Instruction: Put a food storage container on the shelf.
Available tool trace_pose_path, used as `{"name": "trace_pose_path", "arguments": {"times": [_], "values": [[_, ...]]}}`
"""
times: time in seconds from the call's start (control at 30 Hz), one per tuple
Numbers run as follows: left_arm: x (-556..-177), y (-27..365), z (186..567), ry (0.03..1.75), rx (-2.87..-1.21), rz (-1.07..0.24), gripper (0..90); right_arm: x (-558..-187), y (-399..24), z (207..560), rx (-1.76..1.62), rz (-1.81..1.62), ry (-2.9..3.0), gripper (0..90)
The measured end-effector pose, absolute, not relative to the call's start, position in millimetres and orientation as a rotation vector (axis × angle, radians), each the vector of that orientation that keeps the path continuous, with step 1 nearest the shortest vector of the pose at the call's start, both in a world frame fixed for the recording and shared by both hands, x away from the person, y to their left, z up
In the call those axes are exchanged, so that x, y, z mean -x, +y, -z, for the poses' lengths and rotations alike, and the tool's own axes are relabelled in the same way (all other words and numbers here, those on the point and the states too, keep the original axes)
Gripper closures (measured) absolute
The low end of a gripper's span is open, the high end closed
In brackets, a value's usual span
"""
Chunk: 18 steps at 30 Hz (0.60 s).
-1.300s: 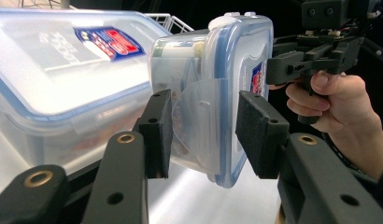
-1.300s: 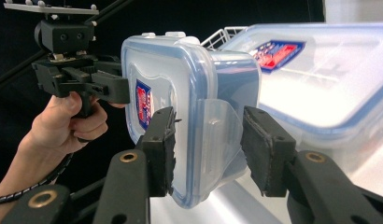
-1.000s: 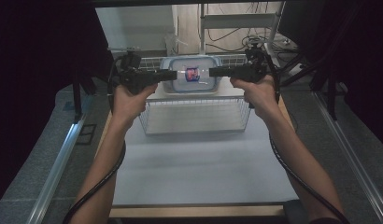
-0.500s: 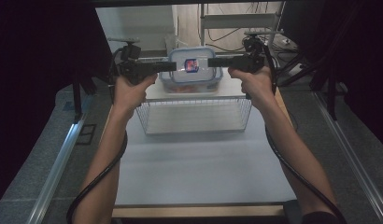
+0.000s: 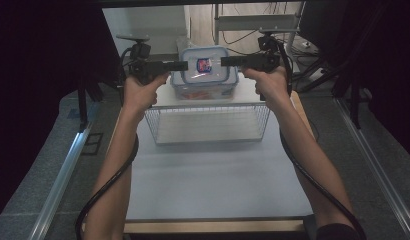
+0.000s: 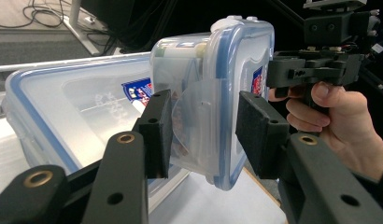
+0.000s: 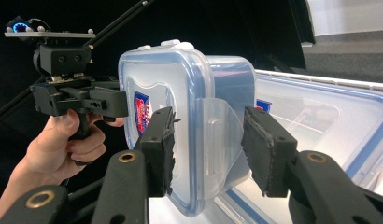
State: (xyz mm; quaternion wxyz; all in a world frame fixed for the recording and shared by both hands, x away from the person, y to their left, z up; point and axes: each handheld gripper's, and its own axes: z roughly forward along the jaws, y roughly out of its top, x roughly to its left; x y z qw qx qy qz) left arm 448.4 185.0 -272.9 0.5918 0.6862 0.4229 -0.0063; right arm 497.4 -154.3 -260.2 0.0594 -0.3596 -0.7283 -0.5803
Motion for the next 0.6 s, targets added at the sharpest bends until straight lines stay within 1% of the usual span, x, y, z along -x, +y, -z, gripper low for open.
{"name": "trace_pose_path", "arguments": {"times": [0.37,0.43,0.47,0.53,0.6], "values": [[-452.3,184.3,274.8,1.008,-1.604,0.012,56.1,-501.7,-151.5,264.0,1.119,1.722,-2.211,53.6],[-450.3,181.9,272.6,1.028,-1.638,-0.071,56.5,-501.9,-151.4,263.6,1.123,1.726,-2.211,54.6],[-449.7,179.9,271.6,1.041,-1.665,-0.118,61.3,-502.4,-151.1,263.6,1.123,1.724,-2.212,55.6],[-450.9,177.8,271.2,1.059,-1.679,-0.128,59.5,-503.0,-148.7,264.6,1.145,1.703,-2.241,53.4],[-452.6,178.1,272.1,1.060,-1.664,-0.111,59.2,-504.1,-148.4,265.4,1.145,1.713,-2.234,54.0]]}}
